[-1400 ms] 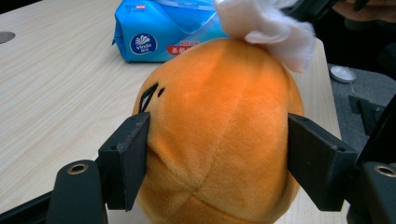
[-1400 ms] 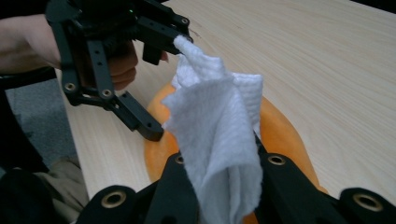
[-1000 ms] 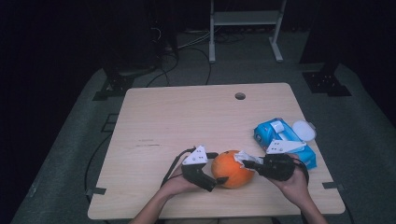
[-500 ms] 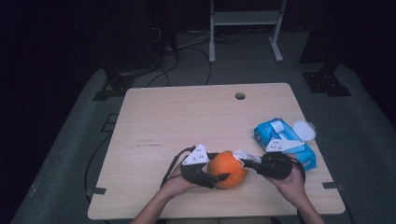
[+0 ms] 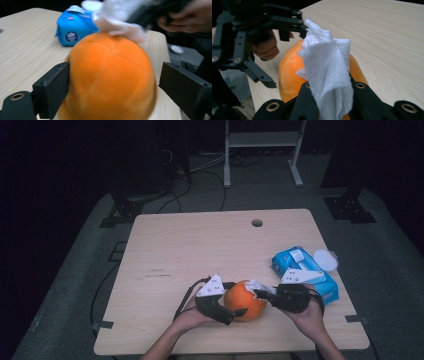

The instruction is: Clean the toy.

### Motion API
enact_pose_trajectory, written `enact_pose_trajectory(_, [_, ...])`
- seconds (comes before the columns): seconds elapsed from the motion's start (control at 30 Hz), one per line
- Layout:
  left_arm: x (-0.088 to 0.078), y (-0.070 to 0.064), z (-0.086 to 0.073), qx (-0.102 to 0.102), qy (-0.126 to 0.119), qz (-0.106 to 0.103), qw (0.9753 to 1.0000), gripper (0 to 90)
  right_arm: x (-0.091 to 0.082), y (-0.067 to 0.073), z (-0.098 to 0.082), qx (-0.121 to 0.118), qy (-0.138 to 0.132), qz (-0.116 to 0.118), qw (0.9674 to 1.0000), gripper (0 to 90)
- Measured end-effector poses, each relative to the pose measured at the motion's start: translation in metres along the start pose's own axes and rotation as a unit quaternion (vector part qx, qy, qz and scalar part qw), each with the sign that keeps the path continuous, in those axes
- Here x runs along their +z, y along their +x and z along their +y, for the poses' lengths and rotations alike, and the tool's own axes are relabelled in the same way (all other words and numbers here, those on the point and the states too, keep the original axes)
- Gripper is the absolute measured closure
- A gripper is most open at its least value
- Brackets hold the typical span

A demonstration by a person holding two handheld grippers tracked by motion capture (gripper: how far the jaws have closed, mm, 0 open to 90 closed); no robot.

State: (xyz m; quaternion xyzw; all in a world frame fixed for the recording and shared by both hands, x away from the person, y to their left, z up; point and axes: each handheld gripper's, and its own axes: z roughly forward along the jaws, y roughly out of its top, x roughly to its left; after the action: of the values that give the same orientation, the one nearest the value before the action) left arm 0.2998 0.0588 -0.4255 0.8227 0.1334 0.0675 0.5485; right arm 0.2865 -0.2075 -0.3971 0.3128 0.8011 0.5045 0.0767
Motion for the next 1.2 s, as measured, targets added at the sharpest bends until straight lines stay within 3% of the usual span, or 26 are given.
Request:
enact_pose_trajectory(0.07, [0.000,-0.002,0.000,0.011,0.000,0.013,0.9999,19.9,-0.003,-0.005,-0.002,0.006,-0.002,-0.005,1.0000,81.7])
enact_pose_trajectory(0.13, [0.001,-0.003,0.001,0.008,0.001,0.027,0.9996,24.5,-0.005,-0.005,-0.001,0.006,-0.001,-0.008,1.0000,81.8])
enact_pose_trajectory(0.23, [0.002,-0.003,0.001,0.000,-0.001,0.040,0.9992,27.4,-0.007,0.005,0.003,-0.012,-0.001,-0.018,0.9998,81.8])
enact_pose_trajectory(0.27, [0.002,-0.003,0.000,-0.001,-0.002,0.041,0.9992,27.4,-0.008,0.011,0.006,-0.022,-0.004,-0.012,0.9997,81.8])
enact_pose_trajectory(0.4, [0.001,-0.001,0.000,0.001,-0.007,0.036,0.9993,17.5,-0.007,0.018,0.009,-0.043,0.002,-0.017,0.9989,81.8])
enact_pose_trajectory(0.53, [0.007,0.004,-0.005,-0.003,-0.003,0.042,0.9991,8.4,-0.009,0.004,0.003,-0.017,-0.004,-0.016,0.9997,81.8])
enact_pose_trajectory(0.57, [0.009,0.005,-0.006,-0.010,-0.001,0.035,0.9993,7.7,-0.010,0.002,0.002,-0.013,-0.005,-0.016,0.9998,81.8])
enact_pose_trajectory(0.7, [0.012,-0.002,-0.005,0.018,0.014,0.015,0.9996,13.6,-0.010,-0.003,0.000,-0.013,-0.003,-0.019,0.9997,81.7])
enact_pose_trajectory(0.77, [0.010,-0.003,-0.005,0.018,0.011,0.003,0.9998,15.9,-0.013,-0.008,-0.001,-0.004,-0.007,-0.024,0.9997,81.6])
enact_pose_trajectory(0.87, [0.012,-0.001,-0.006,0.010,0.009,0.016,0.9998,14.2,-0.014,-0.010,-0.002,0.005,-0.008,-0.017,0.9998,81.6])
enact_pose_trajectory(1.0, [0.020,0.000,-0.009,-0.001,0.015,0.029,0.9995,5.2,-0.010,-0.006,0.000,-0.004,-0.005,-0.014,0.9999,81.6])
enact_pose_trajectory(1.13, [0.016,-0.006,0.000,0.001,0.023,0.037,0.9991,23.5,-0.011,-0.004,0.001,0.000,-0.004,-0.015,0.9999,81.7])
enact_pose_trajectory(1.2, [0.011,-0.007,0.006,0.006,0.026,0.028,0.9993,26.2,-0.015,-0.003,0.004,0.005,-0.015,-0.004,0.9999,82.0])
